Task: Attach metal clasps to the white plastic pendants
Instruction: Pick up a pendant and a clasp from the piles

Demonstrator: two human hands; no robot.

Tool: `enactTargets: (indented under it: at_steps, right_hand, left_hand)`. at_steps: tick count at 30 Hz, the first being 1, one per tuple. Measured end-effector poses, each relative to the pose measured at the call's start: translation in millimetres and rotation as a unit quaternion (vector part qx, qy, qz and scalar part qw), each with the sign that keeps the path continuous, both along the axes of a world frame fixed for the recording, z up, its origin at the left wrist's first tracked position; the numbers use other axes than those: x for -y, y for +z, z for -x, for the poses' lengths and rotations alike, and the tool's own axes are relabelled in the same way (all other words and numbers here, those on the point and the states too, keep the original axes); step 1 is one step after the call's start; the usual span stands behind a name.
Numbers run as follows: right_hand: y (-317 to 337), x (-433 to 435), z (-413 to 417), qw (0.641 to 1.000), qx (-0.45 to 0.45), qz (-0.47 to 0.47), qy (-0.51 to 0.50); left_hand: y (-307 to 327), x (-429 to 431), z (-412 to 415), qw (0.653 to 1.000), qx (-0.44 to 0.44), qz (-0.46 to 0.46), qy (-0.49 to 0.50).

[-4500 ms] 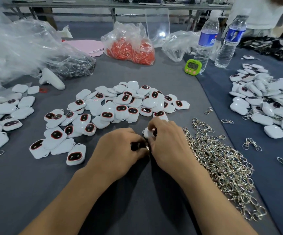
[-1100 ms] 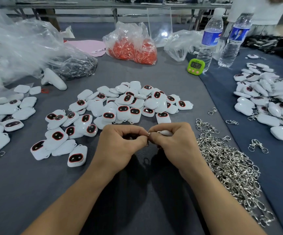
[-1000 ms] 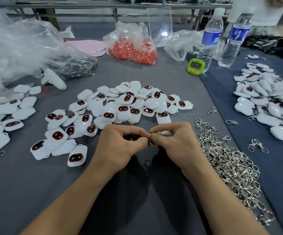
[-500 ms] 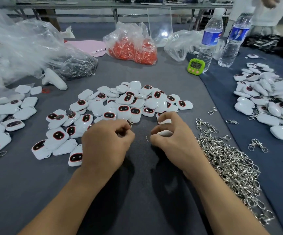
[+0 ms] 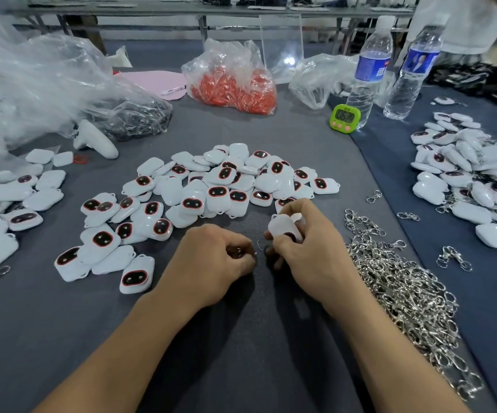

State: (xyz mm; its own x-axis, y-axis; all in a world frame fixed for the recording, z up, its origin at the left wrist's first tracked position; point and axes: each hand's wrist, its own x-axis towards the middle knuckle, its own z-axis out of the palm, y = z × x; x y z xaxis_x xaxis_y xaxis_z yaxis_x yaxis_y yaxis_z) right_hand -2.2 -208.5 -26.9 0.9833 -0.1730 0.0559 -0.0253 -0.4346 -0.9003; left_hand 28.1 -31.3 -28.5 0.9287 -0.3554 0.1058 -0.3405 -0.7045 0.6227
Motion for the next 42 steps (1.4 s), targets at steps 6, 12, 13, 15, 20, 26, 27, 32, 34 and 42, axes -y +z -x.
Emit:
enactTargets:
  at_steps: [6,12,13,15,20,26,27,32,34,42]
  right_hand:
    - [-0.8,2.4,-0.5,0.998,-0.018,0.051,0.039]
    - [0.2,2.3,1.5,0.999,-0.009,0.023,0.022]
    - [0.6,2.1,2.0,1.000,-0.008,0.019,0.019]
    - [0.4,1.5,1.4,1.000,-0.003,0.025,0.012]
    - [-2.6,0.8,-0.8,1.000,0.010,0.010,-0.001]
    - [-7.3,0.6,-2.8,0.999,0.014,0.052,0.008]
    - [-7.7,0.3,-3.1,0.998,0.012,0.060,0.010]
    - [-10.0,0.6,-3.5,0.998,0.015,0.058,0.015]
    - [-10.1,0.3,-3.3,0.998,0.019,0.059,0.005]
    - [-8.3,6.0,-6.5,0.998,0.029,-0.012,-0.054]
  left_hand:
    - [-3.0,-1.5,1.0,1.000,0.008,0.008,-0.002]
    - [-4.8,-3.3,-0.4,0.999,0.046,0.017,-0.015]
    - [-5.1,-3.7,-0.7,0.999,0.048,0.014,-0.019]
    - [-5.9,-4.1,-1.3,0.998,0.053,0.008,-0.026]
    - [-6.6,-3.5,-0.9,0.998,0.060,0.005,-0.026]
    - [-6.3,-3.9,-1.2,0.998,0.055,-0.001,-0.025]
    - [-5.8,-3.8,-1.0,0.998,0.050,-0.002,-0.024]
    - [-3.3,-2.7,-1.1,0.999,0.021,0.006,-0.025]
    - [-1.6,-2.9,-0.9,0.999,0.016,0.024,-0.023]
    - [3.9,-3.1,2.6,0.999,0.003,0.013,-0.044]
